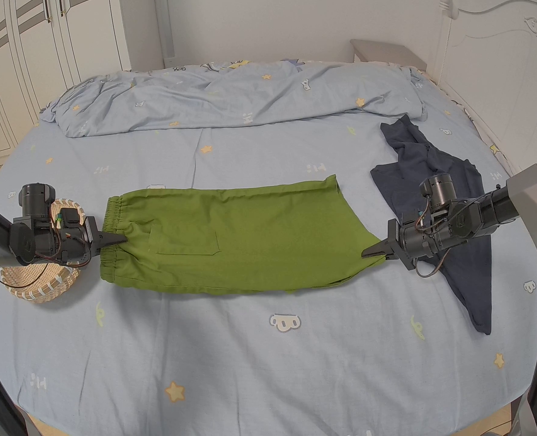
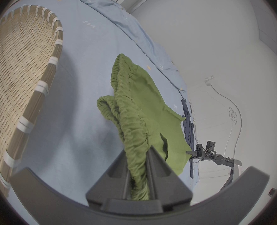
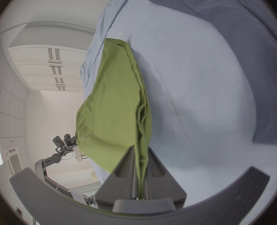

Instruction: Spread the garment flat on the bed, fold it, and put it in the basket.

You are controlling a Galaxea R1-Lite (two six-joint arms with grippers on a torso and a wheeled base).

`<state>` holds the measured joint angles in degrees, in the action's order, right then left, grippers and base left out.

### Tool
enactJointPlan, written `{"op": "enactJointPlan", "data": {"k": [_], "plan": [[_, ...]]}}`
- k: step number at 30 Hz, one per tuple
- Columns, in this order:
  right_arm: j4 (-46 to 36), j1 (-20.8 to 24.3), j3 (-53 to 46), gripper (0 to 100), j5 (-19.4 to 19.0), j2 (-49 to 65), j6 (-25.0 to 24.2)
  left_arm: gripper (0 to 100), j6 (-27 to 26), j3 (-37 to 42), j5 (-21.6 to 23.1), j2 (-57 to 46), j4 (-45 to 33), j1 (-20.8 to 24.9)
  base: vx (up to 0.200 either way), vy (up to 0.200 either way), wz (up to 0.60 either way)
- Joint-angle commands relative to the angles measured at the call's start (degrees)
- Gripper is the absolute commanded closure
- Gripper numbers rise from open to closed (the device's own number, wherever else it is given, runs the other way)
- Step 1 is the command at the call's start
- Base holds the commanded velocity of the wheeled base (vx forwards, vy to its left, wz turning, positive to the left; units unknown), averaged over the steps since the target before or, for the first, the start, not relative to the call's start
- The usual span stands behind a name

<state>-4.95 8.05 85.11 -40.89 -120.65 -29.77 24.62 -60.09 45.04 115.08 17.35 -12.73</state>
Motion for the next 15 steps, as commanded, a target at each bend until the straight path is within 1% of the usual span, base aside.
{"op": "enactJointPlan", "data": {"k": [1, 2, 3, 4, 7, 9, 10, 11, 13, 14, 15], "plan": [[-7.8, 1.1, -2.2, 100, 1.3, 8.2, 0.9, 100, -0.5, 1.3, 0.0, -3.0, -2.1, 0.2, 0.0, 0.0, 0.0], [-8.1, 1.2, -2.2, 100, 1.4, 8.3, 1.0, 100, -0.6, 1.4, 0.0, -3.2, -2.2, 0.2, 0.0, 0.0, 0.0], [-12.7, 1.8, -2.6, 100, 3.5, 10.9, 2.3, 100, -3.8, 2.6, 0.0, -4.9, -5.0, 0.3, 0.0, 0.0, 0.0], [-15.0, 2.2, -3.6, 100, 6.2, 12.2, 3.5, 100, -7.3, 3.7, 0.0, -5.7, -7.3, 0.2, 0.0, 0.0, 0.0], [-16.1, 2.9, -8.9, 100, 12.9, 15.6, 6.7, 100, -17.0, 5.1, 0.0, -6.5, -15.1, -0.2, 0.0, 0.0, 0.0], [-15.4, 4.2, -13.7, 100, 13.6, 19.1, 7.0, 100, -20.0, 5.5, -0.2, -7.9, -20.1, -0.7, 0.0, 0.0, 0.0], [-14.9, 4.6, -15.2, 100, 13.6, 20.2, 7.0, 100, -20.2, 5.7, -0.3, -8.5, -21.1, -1.2, 0.0, 0.0, 0.0], [-13.2, 5.5, -19.1, 100, 13.7, 22.4, 7.0, 100, -20.4, 6.4, -0.3, -9.5, -22.4, -1.7, 0.0, 0.0, 0.0], [-9.2, 7.2, -26.1, 100, 14.1, 25.8, 7.0, 100, -20.8, 8.2, -0.5, -11.1, -23.1, -2.2, 0.0, 0.0, 0.0], [-8.5, 7.5, -27.2, 100, 14.1, 26.3, 6.9, 100, -20.9, 8.6, -0.5, -11.4, -23.2, -2.2, 0.0, 0.0, 0.0], [-4.5, 9.4, -32.6, 100, 14.6, 28.2, 6.7, 100, -22.4, 10.5, -0.5, -12.2, -23.3, -2.7, 0.0, 0.0, 0.0]]}}
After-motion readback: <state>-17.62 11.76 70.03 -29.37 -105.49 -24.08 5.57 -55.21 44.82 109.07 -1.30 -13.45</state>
